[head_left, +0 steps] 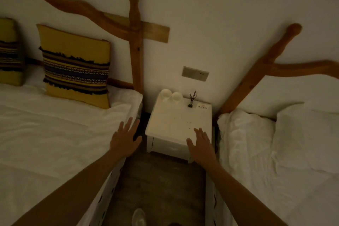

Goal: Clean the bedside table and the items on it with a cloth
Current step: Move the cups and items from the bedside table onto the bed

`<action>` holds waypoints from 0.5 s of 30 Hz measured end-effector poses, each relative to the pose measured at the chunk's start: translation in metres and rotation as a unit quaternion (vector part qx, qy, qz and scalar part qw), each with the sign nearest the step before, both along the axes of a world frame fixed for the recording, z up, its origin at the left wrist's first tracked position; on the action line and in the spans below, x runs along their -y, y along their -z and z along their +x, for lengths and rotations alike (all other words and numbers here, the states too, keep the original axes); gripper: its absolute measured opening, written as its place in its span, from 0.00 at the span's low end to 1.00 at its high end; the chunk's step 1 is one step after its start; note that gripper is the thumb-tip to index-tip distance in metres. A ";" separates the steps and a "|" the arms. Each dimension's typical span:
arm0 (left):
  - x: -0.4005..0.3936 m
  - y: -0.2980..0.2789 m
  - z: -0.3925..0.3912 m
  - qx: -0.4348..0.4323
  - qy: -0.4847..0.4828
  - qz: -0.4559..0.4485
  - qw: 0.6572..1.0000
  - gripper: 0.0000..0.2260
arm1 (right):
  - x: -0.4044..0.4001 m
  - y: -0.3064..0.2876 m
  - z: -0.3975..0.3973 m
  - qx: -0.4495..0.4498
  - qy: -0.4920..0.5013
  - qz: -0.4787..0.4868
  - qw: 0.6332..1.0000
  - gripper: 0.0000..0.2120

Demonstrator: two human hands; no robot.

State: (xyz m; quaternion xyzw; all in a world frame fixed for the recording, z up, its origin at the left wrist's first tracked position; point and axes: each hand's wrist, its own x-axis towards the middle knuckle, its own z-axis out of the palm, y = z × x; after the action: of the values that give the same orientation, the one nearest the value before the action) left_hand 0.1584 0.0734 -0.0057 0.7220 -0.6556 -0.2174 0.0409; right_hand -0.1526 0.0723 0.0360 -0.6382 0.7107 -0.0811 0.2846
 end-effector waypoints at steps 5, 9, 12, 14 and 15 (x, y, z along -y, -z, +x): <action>0.081 0.006 -0.007 -0.018 0.009 0.010 1.000 0.34 | 0.082 0.016 0.002 0.049 0.027 0.024 0.998 0.30; 0.143 0.020 -0.026 -0.065 -0.012 0.011 0.998 0.37 | 0.155 0.037 0.006 0.064 0.020 0.030 0.997 0.30; 0.190 0.041 -0.040 -0.105 -0.014 0.010 0.994 0.38 | 0.213 0.059 0.009 0.078 0.007 0.039 0.996 0.30; 0.222 0.058 -0.048 -0.099 -0.009 0.007 0.995 0.39 | 0.250 0.079 0.013 0.084 -0.002 0.038 0.996 0.29; 0.241 0.069 -0.053 -0.096 -0.013 0.006 0.995 0.39 | 0.270 0.092 0.015 0.082 -0.007 0.036 0.996 0.28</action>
State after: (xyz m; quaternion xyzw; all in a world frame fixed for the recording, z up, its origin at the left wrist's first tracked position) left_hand 0.1052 -0.1679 -0.0744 0.7066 -0.6379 -0.2886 0.1023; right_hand -0.1380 -0.1979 -0.0558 -0.6235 0.6831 -0.1060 0.3652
